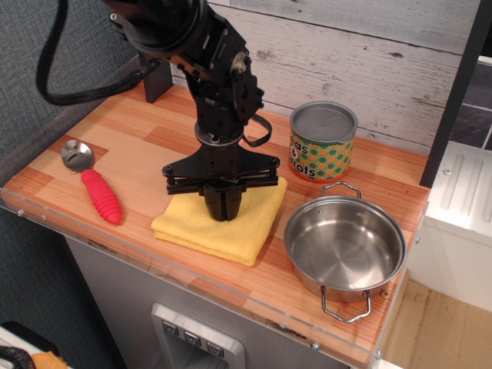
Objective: Move the yellow cloth to the left of the pot.
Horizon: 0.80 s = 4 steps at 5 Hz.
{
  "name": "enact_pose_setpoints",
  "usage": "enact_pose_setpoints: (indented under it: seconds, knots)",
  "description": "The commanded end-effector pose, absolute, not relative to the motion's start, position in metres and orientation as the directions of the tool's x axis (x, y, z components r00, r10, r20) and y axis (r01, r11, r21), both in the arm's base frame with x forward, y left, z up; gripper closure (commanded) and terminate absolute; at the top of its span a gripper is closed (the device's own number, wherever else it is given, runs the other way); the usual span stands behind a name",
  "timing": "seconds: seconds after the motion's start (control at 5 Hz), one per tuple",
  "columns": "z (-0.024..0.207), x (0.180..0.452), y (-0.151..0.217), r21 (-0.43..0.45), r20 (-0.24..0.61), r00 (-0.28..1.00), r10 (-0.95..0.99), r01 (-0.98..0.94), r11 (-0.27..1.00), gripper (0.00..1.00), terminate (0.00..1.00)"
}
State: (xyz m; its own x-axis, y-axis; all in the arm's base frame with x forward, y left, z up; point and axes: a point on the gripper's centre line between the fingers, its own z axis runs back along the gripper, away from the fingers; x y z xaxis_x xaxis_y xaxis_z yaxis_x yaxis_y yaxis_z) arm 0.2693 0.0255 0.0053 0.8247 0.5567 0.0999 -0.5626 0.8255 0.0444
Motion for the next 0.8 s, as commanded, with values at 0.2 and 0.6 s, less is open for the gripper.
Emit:
enact_pose_setpoints:
  seconds: [0.2,0.6]
  knots:
    - [0.009,0.245,0.023,0.044,0.066,0.834,0.548,-0.551,0.834,1.0,0.0]
    - [0.026,0.247,0.032,0.028,0.116,0.818,0.563,-0.569,0.822,1.0,0.0]
